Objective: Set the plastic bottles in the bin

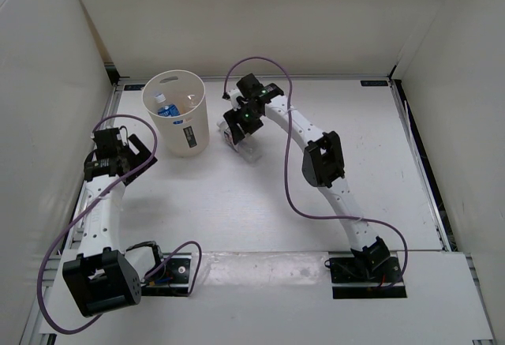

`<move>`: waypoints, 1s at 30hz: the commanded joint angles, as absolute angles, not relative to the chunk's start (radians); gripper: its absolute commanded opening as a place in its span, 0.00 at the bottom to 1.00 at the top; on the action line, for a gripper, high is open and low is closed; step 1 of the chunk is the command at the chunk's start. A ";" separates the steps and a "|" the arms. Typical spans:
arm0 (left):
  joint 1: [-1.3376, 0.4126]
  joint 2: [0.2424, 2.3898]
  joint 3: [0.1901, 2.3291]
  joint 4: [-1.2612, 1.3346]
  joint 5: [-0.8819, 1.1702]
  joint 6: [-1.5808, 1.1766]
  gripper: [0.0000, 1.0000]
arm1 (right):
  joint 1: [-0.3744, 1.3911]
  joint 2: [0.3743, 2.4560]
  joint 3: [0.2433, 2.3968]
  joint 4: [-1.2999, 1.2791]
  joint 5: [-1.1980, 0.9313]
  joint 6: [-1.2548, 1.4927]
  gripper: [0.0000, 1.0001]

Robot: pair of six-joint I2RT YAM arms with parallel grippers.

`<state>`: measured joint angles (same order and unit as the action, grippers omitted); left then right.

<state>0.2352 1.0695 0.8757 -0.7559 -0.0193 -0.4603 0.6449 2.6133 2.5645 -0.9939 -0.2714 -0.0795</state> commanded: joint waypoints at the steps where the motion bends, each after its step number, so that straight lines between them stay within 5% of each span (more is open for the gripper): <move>1: 0.233 1.049 0.879 -0.752 -0.034 -0.451 1.00 | 0.646 2.629 2.600 -1.052 -0.230 -0.110 0.61; 6: 0.236 1.051 0.877 -0.750 -0.031 -0.454 1.00 | 0.640 2.617 2.596 -1.071 -0.204 -0.118 0.56; 14: 0.232 1.052 0.870 -0.742 -0.022 -0.456 1.00 | 0.594 2.527 2.568 -0.965 -0.251 -0.060 0.01; 26: 0.235 1.048 0.867 -0.735 -0.017 -0.460 1.00 | 0.538 2.321 2.545 -0.491 -0.373 0.155 0.00; 30: 0.232 1.045 0.867 -0.735 -0.018 -0.459 1.00 | 0.566 2.218 2.464 -0.217 -0.198 0.183 0.00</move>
<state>0.2352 1.0695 0.8734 -0.7544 -0.0185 -0.4606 0.5400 2.3425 2.4958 -0.5152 -0.2790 0.1299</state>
